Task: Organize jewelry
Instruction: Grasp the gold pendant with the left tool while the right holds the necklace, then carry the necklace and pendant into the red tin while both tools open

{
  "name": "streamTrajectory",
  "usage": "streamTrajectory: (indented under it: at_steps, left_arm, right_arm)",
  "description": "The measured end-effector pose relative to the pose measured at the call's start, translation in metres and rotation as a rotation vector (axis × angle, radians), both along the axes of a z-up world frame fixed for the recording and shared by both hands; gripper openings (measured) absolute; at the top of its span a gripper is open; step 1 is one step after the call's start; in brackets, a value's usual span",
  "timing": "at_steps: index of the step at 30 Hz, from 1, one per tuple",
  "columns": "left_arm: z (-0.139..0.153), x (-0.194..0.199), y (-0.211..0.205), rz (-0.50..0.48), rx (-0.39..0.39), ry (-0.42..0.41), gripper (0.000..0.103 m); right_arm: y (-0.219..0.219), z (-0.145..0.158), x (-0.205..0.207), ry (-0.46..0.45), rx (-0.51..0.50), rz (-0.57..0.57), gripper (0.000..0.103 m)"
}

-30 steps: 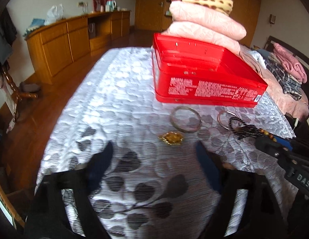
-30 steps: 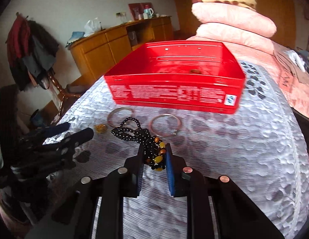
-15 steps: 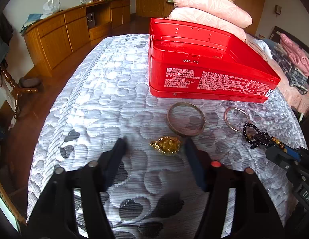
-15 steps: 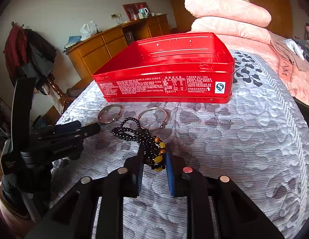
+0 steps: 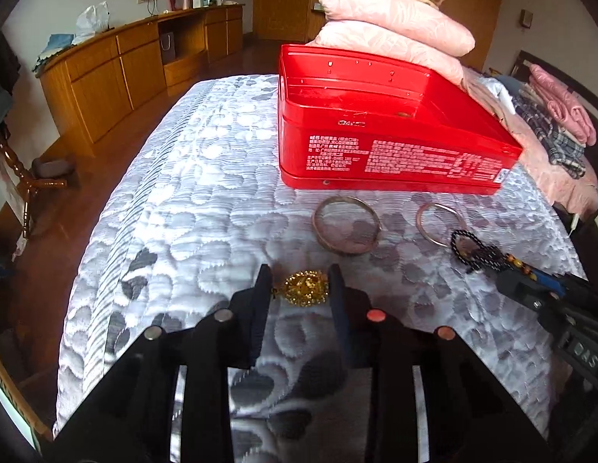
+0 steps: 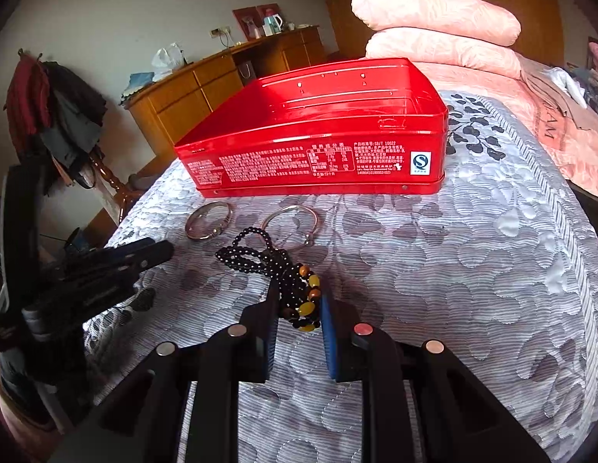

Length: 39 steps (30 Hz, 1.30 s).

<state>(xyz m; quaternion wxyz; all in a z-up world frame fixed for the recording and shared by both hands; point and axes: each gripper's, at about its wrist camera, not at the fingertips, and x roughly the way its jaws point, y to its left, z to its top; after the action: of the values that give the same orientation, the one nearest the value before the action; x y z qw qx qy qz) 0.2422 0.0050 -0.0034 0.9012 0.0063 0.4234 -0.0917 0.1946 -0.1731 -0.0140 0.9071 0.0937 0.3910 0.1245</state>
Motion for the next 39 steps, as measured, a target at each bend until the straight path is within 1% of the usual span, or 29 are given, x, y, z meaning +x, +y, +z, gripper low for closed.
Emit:
streamTrajectory:
  at_steps: [8,13,20,25,39]
  left_arm:
    - [0.014,-0.031,0.012,-0.003,-0.023,-0.051,0.028]
    - [0.019,-0.038,0.011,-0.006,-0.028,-0.072,0.028]
    - [0.035,-0.038,0.006,-0.019,-0.039,-0.118,0.028]
    - [0.048,-0.034,-0.002,-0.018,-0.033,-0.162,0.028]
    - [0.072,-0.027,-0.012,-0.03,-0.046,-0.236,0.028]
  right_arm:
    - [0.005,0.009,-0.008,-0.032,-0.011,0.005,0.02]
    - [0.004,0.019,-0.013,-0.06,-0.019,0.001,0.02]
    - [-0.009,0.031,-0.014,-0.087,-0.015,-0.035,0.02]
    - [-0.015,0.041,-0.013,-0.113,-0.02,-0.054,0.02]
    - [-0.023,0.061,-0.007,-0.163,-0.022,-0.088,0.02]
